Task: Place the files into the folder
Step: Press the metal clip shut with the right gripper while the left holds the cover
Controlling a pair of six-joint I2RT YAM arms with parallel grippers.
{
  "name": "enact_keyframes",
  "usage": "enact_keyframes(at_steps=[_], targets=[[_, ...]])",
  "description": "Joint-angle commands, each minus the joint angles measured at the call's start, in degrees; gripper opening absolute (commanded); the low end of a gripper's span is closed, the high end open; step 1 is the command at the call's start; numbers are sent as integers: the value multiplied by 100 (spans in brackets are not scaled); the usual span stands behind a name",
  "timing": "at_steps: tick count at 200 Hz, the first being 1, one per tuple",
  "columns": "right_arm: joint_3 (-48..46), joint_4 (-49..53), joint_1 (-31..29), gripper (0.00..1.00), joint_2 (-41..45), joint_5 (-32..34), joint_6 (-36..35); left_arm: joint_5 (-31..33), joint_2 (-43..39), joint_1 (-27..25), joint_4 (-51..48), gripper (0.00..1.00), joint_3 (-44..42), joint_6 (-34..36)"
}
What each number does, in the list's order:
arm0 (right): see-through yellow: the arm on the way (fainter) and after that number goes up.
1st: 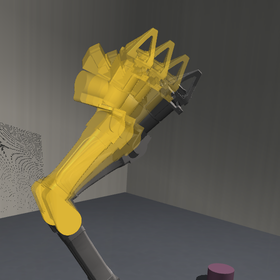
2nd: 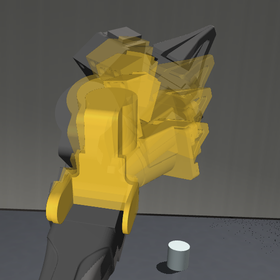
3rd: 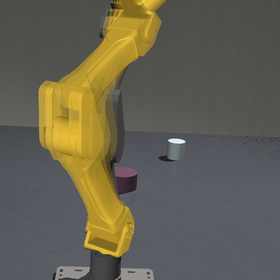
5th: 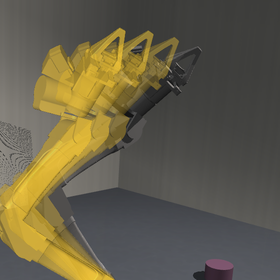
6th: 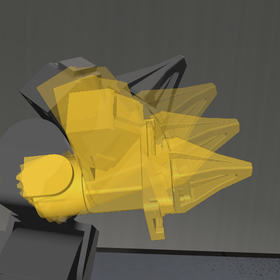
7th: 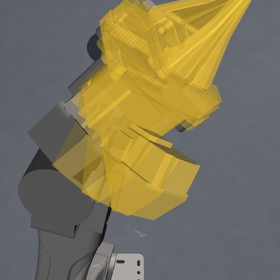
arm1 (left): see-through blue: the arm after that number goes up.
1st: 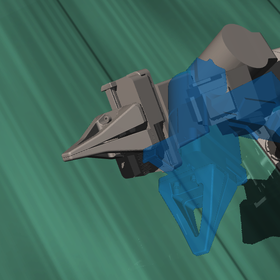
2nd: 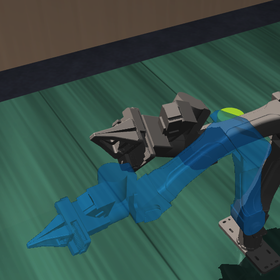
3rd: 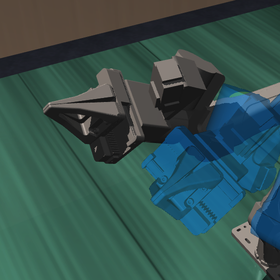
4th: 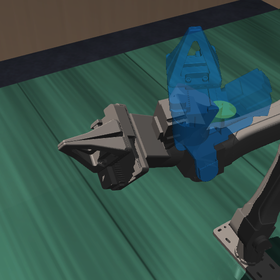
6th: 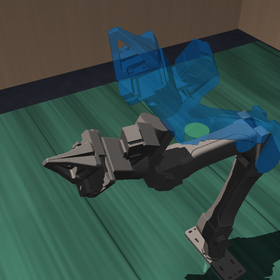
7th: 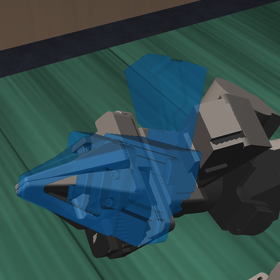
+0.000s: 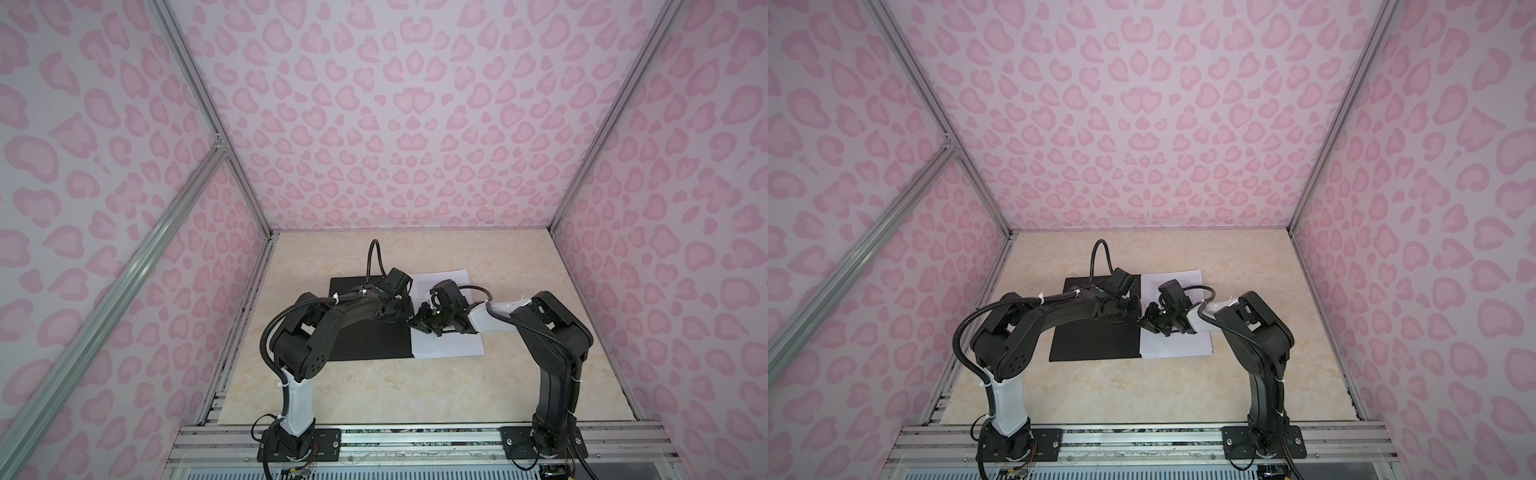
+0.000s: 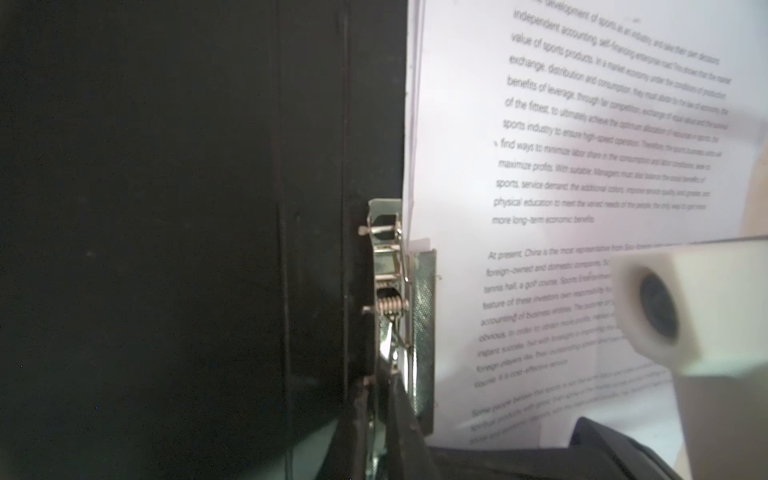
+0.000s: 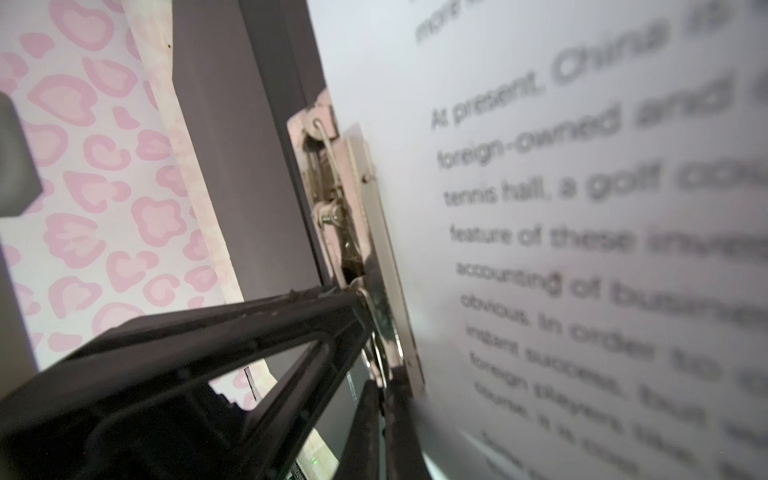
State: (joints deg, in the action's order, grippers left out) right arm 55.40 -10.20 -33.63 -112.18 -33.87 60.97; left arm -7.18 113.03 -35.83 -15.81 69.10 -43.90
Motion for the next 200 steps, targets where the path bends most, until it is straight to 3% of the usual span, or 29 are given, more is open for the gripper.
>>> enact_keyframes(at_steps=[1,60,111,200], targets=[[-69,1216,21,4,-153,807,-33,290,210,6,-1155,3,-142,-86],[184,1238,34,0,-212,674,-164,233,175,-2,-1063,3,-178,-233],[50,641,84,7,61,303,-332,241,63,-2,-1044,3,-248,-274],[-50,347,187,17,65,39,-280,280,-115,6,-1178,21,-156,-296]])
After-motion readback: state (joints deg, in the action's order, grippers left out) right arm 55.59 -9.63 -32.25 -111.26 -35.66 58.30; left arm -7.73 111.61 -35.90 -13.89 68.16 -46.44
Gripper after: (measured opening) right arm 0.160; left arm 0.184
